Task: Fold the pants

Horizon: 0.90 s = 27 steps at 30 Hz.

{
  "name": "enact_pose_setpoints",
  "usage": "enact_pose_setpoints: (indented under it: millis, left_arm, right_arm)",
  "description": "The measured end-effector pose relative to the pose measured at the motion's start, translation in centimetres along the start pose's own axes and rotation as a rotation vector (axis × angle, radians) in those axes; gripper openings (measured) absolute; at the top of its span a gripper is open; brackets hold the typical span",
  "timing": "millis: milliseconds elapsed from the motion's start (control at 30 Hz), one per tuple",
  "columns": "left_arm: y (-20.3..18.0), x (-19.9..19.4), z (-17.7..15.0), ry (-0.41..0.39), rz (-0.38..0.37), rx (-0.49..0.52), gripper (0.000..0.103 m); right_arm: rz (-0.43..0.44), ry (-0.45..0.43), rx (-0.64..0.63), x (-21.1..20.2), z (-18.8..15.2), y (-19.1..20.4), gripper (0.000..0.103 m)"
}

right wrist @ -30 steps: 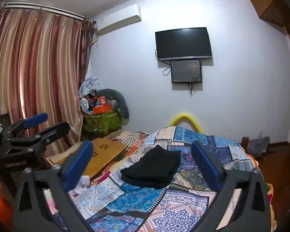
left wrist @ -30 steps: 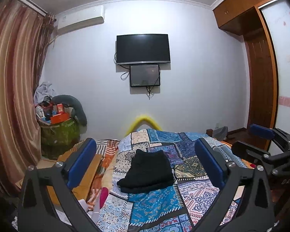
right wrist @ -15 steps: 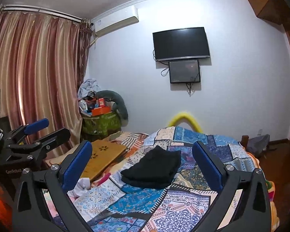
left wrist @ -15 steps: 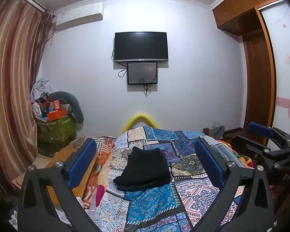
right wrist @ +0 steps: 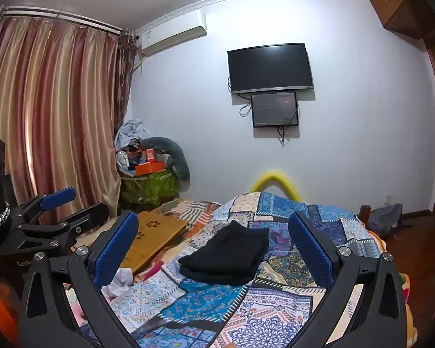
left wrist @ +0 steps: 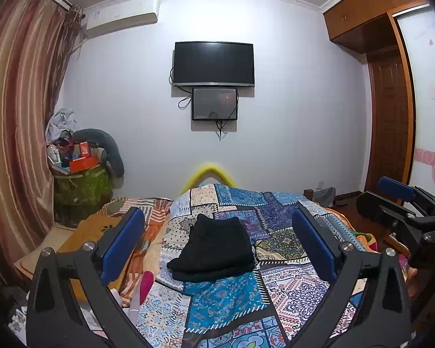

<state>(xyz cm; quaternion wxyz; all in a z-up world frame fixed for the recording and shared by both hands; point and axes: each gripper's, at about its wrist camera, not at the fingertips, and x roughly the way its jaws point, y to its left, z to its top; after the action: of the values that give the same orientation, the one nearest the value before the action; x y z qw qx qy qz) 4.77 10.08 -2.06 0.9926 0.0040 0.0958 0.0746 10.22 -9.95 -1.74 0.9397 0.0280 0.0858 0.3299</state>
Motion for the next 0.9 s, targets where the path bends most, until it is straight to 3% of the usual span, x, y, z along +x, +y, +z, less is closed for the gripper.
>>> enact_pose_setpoints:
  millis: [900]
  left_arm:
    - [-0.48,0.52,-0.36,0.011,-0.001,0.007,0.103]
  right_arm:
    - [0.002,0.016,0.018,0.12,-0.08,-0.04,0.103]
